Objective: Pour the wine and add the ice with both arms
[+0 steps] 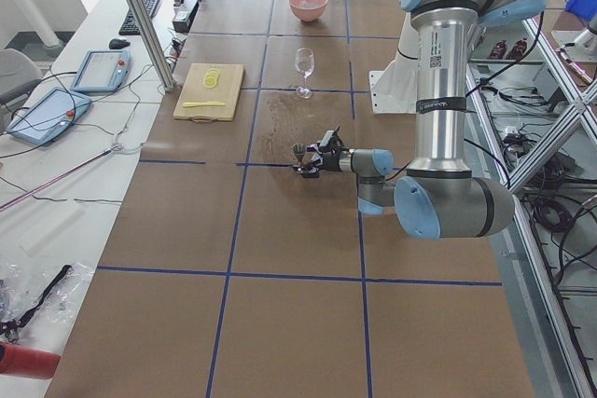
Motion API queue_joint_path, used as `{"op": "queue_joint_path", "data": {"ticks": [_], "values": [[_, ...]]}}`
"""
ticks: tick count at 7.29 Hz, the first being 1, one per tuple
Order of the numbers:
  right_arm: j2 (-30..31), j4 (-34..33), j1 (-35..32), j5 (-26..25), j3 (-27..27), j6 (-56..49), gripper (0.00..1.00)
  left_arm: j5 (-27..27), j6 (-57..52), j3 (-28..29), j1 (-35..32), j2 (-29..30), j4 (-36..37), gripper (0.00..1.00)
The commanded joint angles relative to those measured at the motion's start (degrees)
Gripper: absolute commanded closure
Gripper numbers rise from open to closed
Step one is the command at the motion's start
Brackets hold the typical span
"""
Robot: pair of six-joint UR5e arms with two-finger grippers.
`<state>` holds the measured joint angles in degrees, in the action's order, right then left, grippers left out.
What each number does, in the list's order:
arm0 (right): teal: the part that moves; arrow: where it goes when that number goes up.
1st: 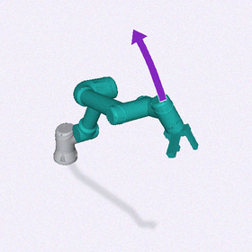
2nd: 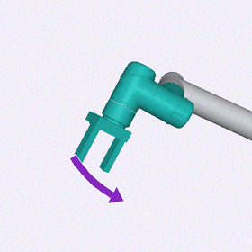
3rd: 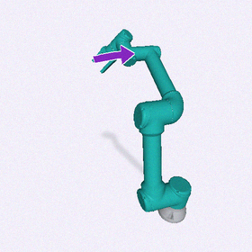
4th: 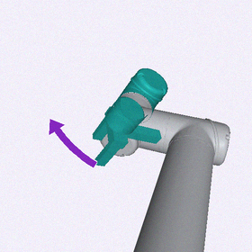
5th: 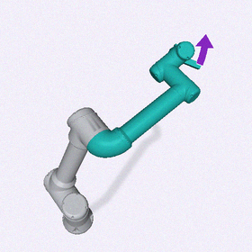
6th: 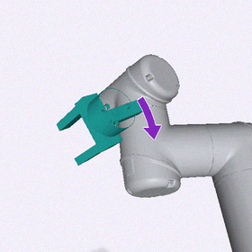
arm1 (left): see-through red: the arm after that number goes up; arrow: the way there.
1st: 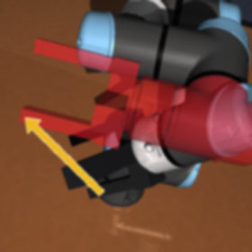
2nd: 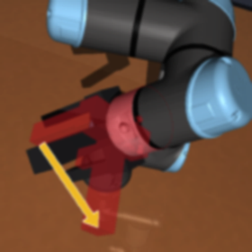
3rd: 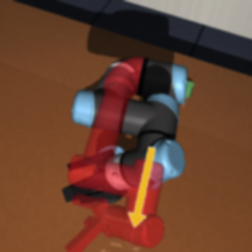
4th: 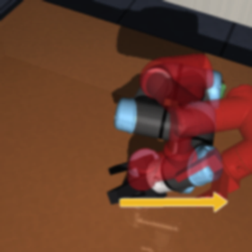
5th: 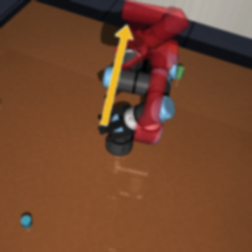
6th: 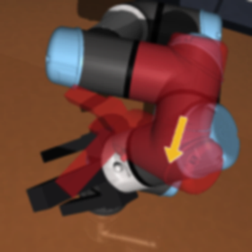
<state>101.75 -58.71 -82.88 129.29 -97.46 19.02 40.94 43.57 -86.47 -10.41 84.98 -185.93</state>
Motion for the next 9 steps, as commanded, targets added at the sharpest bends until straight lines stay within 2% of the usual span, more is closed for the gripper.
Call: {"op": "queue_joint_path", "data": {"ticks": [1,2,3,5,6,8,9], "values": [[0.02,0.00,0.00,0.00,0.08,-0.04,0.00,-5.75,-0.59,-2.46,-0.14,-0.16,-0.58,0.00],[0.02,-0.09,0.00,0.00,0.08,0.05,0.00,-7.61,-3.03,-3.78,-0.14,-0.16,-1.01,0.00],[0.02,0.00,0.00,0.00,0.08,0.05,0.00,-8.23,-6.28,-3.97,-0.14,-0.16,-4.58,0.00],[0.02,0.00,0.00,0.00,-0.10,0.31,0.00,-7.72,-15.06,-5.02,-0.84,-0.07,-12.06,0.00],[-0.06,0.00,0.00,0.00,-0.01,0.31,0.00,-6.84,-15.53,-5.72,-1.89,-0.25,-11.83,0.00],[-0.15,-0.09,0.00,0.00,-0.01,0.31,0.00,8.46,-15.80,-5.73,-12.30,-1.04,-9.82,0.00],[-0.15,0.00,0.00,0.00,-0.01,0.31,0.00,19.16,-15.80,-5.99,-20.54,-1.04,-4.58,0.00]]}}
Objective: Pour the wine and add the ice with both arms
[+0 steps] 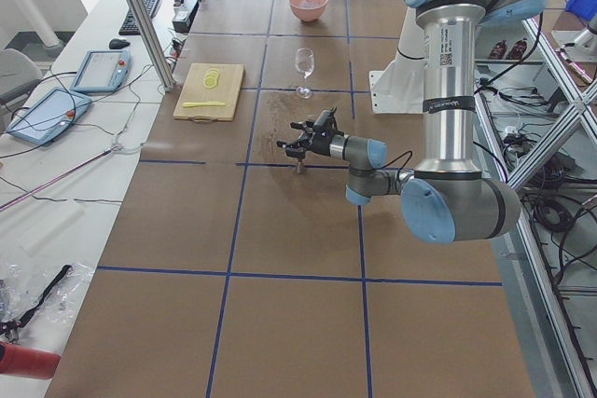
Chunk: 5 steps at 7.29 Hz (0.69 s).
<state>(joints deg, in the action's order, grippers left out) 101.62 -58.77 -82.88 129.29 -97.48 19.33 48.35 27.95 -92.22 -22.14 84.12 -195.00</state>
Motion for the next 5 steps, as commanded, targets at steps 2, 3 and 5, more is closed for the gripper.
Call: {"op": "queue_joint_path", "data": {"ticks": [2,3,5], "values": [[-0.11,-0.02,0.00,-0.17,0.18,-0.08,0.00,31.27,-6.37,-1.55,-25.24,1.13,17.30,0.00],[-0.11,-0.03,0.00,-0.17,0.18,-0.08,0.00,40.42,-9.02,-2.52,-33.59,3.57,26.25,0.00],[-0.20,-0.03,0.00,-0.17,0.18,-0.08,0.00,57.39,-10.71,-2.61,-47.40,8.14,42.95,0.00]]}}
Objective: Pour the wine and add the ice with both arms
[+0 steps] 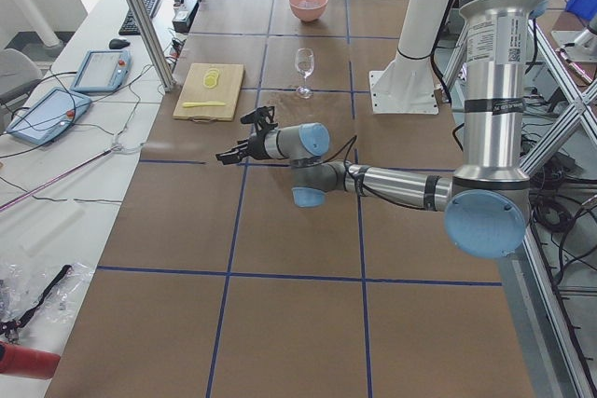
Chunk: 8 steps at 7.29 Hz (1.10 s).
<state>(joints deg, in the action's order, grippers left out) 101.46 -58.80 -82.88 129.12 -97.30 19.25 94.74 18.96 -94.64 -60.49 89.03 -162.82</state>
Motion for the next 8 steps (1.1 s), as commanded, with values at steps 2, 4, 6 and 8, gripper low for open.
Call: {"op": "queue_joint_path", "data": {"ticks": [2,4,6,8], "values": [[0.05,0.00,0.00,-0.01,0.00,0.00,0.00,20.97,-12.07,-0.28,-21.62,8.41,29.73,0.00],[0.14,0.00,0.00,0.08,0.27,0.00,0.00,20.83,-15.69,-0.10,-23.71,9.15,51.36,0.00],[0.05,0.00,0.00,0.17,0.09,0.08,0.00,21.44,-19.57,-0.28,-24.32,9.50,70.27,0.00],[-0.03,0.00,0.00,0.34,-0.43,0.09,0.00,42.07,-19.58,-0.27,-27.91,0.07,70.73,0.00]]}}
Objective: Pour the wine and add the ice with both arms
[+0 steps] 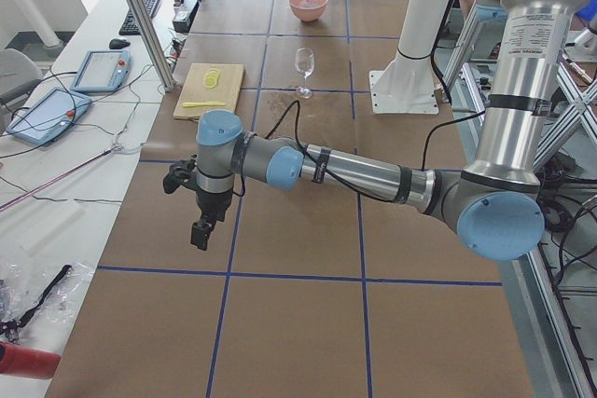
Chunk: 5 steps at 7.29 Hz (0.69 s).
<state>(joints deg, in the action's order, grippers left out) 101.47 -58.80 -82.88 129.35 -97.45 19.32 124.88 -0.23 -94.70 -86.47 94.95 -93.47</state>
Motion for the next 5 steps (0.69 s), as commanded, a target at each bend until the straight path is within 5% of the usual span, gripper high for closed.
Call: {"op": "queue_joint_path", "data": {"ticks": [1,2,5], "values": [[-0.13,0.00,0.00,0.11,-0.37,0.10,0.00,12.92,-1.17,-2.23,-4.21,-9.66,0.23,0.00],[-0.30,0.09,0.00,0.20,-0.72,0.19,0.00,12.93,-3.01,-4.94,-4.40,-14.83,-2.74,0.00],[-1.79,-0.26,8.91,-0.31,-9.31,16.90,0.00,12.50,-3.03,-4.97,-4.23,-14.98,-4.70,0.00]]}}
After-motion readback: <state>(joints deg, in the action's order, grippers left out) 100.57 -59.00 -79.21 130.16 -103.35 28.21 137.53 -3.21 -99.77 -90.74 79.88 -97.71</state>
